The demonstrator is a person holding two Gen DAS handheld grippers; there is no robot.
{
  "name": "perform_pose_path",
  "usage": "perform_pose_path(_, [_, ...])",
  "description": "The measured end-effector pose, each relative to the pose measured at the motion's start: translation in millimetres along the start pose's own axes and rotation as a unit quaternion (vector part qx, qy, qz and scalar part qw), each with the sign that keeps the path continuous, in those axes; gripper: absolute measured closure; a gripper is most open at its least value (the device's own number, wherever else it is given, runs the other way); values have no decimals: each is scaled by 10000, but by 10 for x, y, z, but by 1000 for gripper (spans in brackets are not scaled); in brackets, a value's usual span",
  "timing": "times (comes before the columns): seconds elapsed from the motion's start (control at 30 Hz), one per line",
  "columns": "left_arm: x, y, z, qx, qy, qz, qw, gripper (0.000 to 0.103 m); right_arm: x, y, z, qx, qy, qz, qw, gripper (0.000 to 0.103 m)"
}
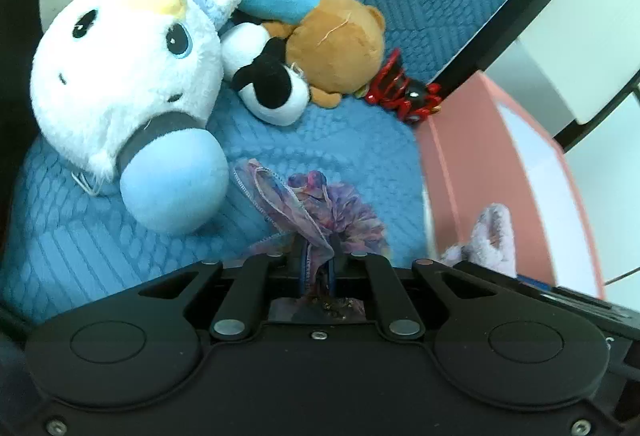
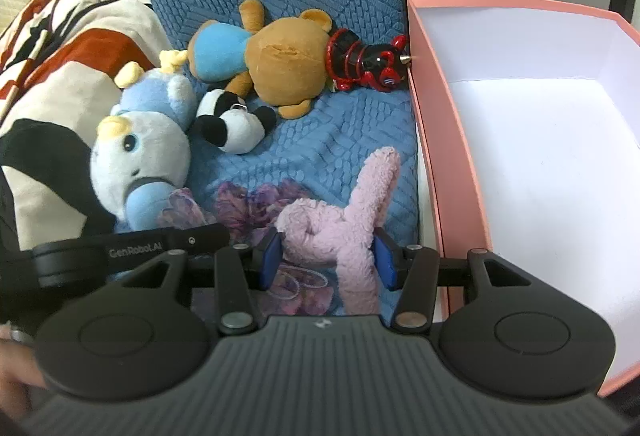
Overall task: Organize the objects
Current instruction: 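Lift purple scrunchie with left tool while right tool lifts pink bunny, then carry scrunchie in left tool while right tool carries bunny into pink box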
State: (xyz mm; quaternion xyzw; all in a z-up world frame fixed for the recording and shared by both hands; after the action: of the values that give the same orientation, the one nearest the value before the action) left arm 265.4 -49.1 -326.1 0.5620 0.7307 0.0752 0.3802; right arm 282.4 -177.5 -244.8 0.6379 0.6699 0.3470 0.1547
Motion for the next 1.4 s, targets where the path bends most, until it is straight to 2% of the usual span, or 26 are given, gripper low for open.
perform_pose_path(0.13, [-51, -11, -135, -29, 94, 118, 9999, 95, 18, 12, -172, 13, -1, 18, 10000, 52])
perform_pose_path(0.4, [-259, 0, -389, 31, -209, -273, 9994, 95, -8, 150, -528, -113, 55, 124, 9998, 52])
perform_pose_path(0.77, [-790, 344, -829, -353, -332, -141, 9987, 96, -183, 538, -958, -426, 132, 196, 9988, 52])
perform_pose_path(1.17, [-1816, 797, -1103, -769, -629, 461, 9940, 96, -507, 1031, -1323, -758, 157, 123, 9969, 52])
perform_pose_path(1.4, [-2464, 865, -992, -844, -904, 646, 9902, 96, -935, 1166, -1455, -913, -44, 272, 9954, 52])
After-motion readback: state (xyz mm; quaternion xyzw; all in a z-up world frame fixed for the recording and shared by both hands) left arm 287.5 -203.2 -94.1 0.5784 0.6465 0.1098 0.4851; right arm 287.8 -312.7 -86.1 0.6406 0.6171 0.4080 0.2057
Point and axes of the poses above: each gripper's, at about its wrist camera, not at the fingertips, and z roughly the way its jaws point, x to its left, y to its top, the point moved 8 cm from there along z, roughly the way its jaws point, and after that the axes turned 9 degrees about -x, right-handed, at the moved point
